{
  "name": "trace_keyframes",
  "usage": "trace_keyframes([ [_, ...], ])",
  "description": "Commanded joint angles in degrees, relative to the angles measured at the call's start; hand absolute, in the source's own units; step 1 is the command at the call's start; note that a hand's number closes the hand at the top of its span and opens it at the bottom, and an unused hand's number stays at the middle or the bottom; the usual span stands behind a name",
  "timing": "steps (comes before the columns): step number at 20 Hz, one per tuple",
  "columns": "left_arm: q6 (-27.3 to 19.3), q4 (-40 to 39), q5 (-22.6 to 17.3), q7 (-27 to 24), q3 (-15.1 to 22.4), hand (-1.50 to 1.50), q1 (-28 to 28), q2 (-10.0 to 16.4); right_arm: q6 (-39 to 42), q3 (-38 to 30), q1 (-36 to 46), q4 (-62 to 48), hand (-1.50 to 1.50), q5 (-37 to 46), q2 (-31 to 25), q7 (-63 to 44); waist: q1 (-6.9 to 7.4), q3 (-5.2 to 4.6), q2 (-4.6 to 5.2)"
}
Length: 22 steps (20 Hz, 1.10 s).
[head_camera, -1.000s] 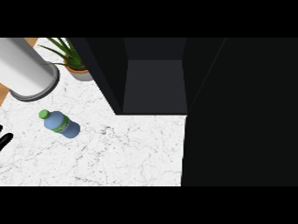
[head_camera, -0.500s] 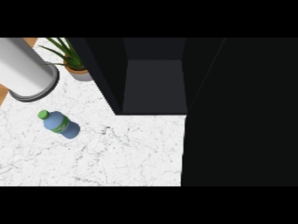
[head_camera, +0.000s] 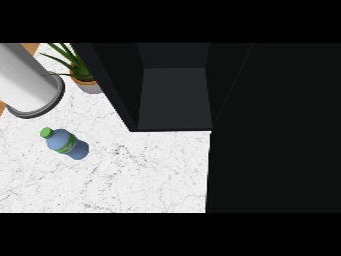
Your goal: Pick up the bottled water, place it into the cabinet and close the cabinet
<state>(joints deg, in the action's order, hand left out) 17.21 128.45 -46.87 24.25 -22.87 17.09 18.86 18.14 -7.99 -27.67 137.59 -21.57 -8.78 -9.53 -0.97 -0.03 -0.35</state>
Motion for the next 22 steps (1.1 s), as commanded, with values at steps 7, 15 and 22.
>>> trace_keyframes([
  [7, 7.65, -14.39, 8.04, -6.05, -0.85, -1.50, -2.51, -0.57, -1.00, -3.02, -3.45, 12.02, -1.50, -13.19, -1.15, -6.04, -0.54, -0.15, 0.27],
  [15, 13.56, -29.67, 20.17, -17.57, 0.20, -1.50, -8.69, -1.18, 3.63, -5.08, -7.98, 10.61, -1.50, -14.80, -1.30, -0.76, -1.68, -0.19, 0.26],
  [22, 12.09, -40.02, 27.63, -21.66, 2.67, -1.50, -16.45, -1.41, 3.90, -4.86, -9.00, 10.49, -1.50, -15.55, -1.30, -0.62, -0.99, -0.08, 0.31],
])
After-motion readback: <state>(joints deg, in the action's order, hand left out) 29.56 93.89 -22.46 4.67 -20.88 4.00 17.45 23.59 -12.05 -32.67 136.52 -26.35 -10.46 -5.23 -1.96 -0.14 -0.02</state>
